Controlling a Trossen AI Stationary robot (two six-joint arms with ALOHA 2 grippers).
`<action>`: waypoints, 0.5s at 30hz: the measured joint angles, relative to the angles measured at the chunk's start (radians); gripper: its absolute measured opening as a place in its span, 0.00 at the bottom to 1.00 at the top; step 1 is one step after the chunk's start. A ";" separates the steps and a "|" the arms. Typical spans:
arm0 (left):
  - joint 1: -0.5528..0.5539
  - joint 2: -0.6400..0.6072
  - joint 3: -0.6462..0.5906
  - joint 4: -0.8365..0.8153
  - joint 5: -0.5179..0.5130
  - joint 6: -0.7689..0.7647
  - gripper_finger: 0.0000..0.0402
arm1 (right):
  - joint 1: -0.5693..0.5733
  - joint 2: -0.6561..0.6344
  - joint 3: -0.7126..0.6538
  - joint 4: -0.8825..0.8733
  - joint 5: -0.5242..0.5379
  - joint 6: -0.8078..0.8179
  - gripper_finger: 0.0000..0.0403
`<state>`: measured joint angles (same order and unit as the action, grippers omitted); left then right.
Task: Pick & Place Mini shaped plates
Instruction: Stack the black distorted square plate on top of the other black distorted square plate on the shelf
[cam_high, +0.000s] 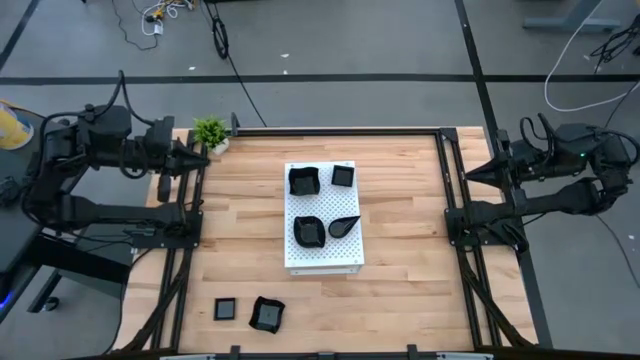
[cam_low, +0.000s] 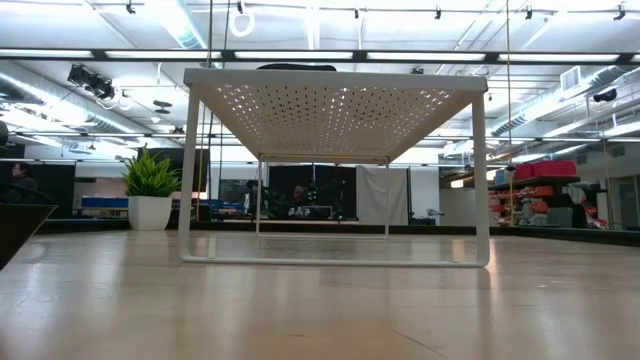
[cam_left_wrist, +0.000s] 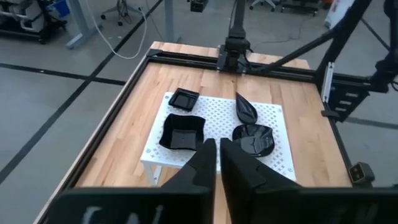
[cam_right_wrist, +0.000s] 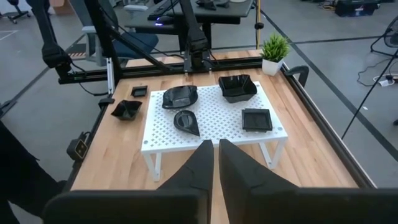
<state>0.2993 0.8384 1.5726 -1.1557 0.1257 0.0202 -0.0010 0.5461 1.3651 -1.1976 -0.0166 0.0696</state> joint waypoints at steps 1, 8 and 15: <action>0.000 0.007 0.000 0.000 0.007 0.005 0.08 | 0.000 0.000 0.000 0.000 0.000 0.000 0.08; 0.000 0.045 0.000 -0.006 0.111 -0.002 0.28 | 0.000 0.000 0.000 0.000 0.000 0.000 0.08; 0.000 0.072 0.000 -0.099 0.279 -0.127 0.45 | 0.000 0.000 0.000 0.000 0.000 0.000 0.07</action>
<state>0.2989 0.9104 1.5726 -1.2551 0.4049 -0.1065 -0.0010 0.5461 1.3651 -1.1973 -0.0166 0.0692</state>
